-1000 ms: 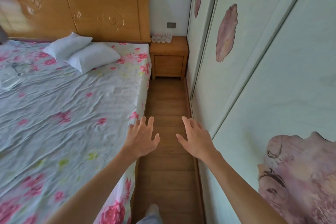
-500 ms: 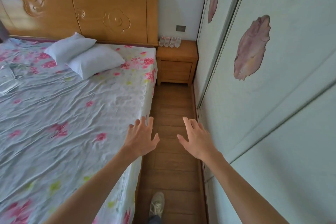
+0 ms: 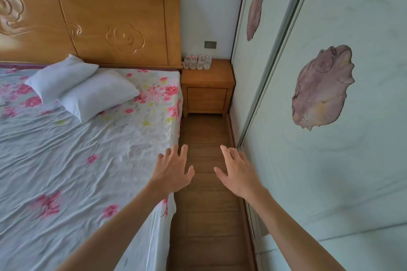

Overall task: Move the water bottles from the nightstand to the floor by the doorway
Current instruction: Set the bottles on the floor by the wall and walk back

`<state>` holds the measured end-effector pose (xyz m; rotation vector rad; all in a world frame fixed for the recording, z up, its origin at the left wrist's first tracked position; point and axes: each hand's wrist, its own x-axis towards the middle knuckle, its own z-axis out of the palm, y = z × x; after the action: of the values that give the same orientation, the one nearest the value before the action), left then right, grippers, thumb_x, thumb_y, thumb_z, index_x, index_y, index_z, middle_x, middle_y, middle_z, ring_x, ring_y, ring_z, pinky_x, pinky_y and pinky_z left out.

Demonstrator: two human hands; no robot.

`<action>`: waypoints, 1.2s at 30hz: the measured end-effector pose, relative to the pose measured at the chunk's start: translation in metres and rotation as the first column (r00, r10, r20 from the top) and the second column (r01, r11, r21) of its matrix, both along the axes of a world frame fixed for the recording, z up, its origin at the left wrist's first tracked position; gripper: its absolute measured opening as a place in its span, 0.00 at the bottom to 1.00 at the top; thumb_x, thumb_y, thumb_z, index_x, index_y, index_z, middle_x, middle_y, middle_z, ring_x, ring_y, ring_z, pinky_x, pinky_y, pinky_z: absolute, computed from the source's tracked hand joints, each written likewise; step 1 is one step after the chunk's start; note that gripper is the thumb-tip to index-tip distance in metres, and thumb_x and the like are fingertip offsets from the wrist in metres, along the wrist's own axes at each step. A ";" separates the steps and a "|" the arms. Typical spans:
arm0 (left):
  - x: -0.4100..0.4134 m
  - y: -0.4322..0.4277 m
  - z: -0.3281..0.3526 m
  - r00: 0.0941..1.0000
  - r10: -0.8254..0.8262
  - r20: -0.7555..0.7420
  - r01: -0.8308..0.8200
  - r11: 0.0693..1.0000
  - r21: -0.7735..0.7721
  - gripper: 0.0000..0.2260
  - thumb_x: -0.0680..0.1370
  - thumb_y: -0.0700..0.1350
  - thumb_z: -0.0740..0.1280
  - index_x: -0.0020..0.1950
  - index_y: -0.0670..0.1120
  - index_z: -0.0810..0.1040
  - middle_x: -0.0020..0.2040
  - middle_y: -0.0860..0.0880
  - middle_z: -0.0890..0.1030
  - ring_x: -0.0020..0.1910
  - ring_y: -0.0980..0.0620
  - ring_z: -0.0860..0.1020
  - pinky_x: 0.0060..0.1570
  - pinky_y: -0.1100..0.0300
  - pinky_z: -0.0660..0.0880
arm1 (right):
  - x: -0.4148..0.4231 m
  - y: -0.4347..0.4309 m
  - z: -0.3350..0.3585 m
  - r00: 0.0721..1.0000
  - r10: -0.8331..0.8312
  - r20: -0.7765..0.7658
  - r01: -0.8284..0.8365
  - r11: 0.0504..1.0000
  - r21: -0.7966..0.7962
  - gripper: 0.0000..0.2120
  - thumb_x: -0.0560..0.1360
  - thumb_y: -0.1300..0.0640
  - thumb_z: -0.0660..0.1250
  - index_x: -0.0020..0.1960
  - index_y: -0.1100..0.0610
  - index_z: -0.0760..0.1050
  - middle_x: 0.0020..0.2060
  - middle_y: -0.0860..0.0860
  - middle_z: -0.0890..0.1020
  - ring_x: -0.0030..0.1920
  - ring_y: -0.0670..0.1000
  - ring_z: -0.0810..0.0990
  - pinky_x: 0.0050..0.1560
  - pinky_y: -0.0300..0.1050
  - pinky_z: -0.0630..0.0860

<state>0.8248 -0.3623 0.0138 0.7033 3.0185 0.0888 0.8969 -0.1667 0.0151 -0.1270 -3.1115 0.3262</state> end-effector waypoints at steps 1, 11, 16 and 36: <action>-0.007 0.001 -0.001 1.000 -0.001 -0.003 0.001 1.000 -0.001 0.30 0.78 0.63 0.56 0.76 0.49 0.58 0.71 0.46 0.68 0.64 0.47 0.73 0.63 0.51 0.73 | -0.006 0.003 0.000 1.000 -0.004 0.001 0.004 1.000 -0.001 0.34 0.79 0.38 0.56 0.78 0.53 0.50 0.70 0.51 0.67 0.67 0.52 0.70 0.60 0.47 0.75; -0.087 0.029 -0.008 1.000 0.005 0.001 -0.005 1.000 0.014 0.30 0.78 0.62 0.56 0.75 0.48 0.59 0.71 0.46 0.68 0.63 0.47 0.73 0.61 0.52 0.73 | -0.085 0.040 -0.012 1.000 0.004 0.026 -0.004 1.000 0.007 0.34 0.79 0.39 0.56 0.78 0.54 0.50 0.69 0.51 0.68 0.66 0.53 0.70 0.61 0.48 0.74; -0.136 0.050 -0.008 0.999 0.038 0.003 -0.038 0.999 0.024 0.31 0.77 0.62 0.57 0.75 0.48 0.59 0.70 0.46 0.68 0.63 0.47 0.73 0.61 0.52 0.73 | -0.147 0.064 -0.016 0.999 0.030 0.020 -0.030 1.000 -0.006 0.34 0.79 0.38 0.56 0.78 0.53 0.50 0.70 0.51 0.67 0.67 0.53 0.70 0.61 0.49 0.75; -0.335 0.146 -0.004 0.988 0.151 0.031 -0.152 0.987 0.049 0.30 0.76 0.62 0.58 0.74 0.49 0.59 0.69 0.47 0.69 0.63 0.47 0.73 0.61 0.51 0.74 | -0.366 0.151 -0.029 0.983 0.163 0.083 -0.165 0.986 0.013 0.34 0.79 0.37 0.54 0.78 0.50 0.49 0.74 0.51 0.63 0.72 0.53 0.66 0.65 0.51 0.73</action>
<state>0.4896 -0.2163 0.0099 0.4707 3.0491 0.1791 0.5309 -0.0155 -0.0139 0.1200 -3.2124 0.3000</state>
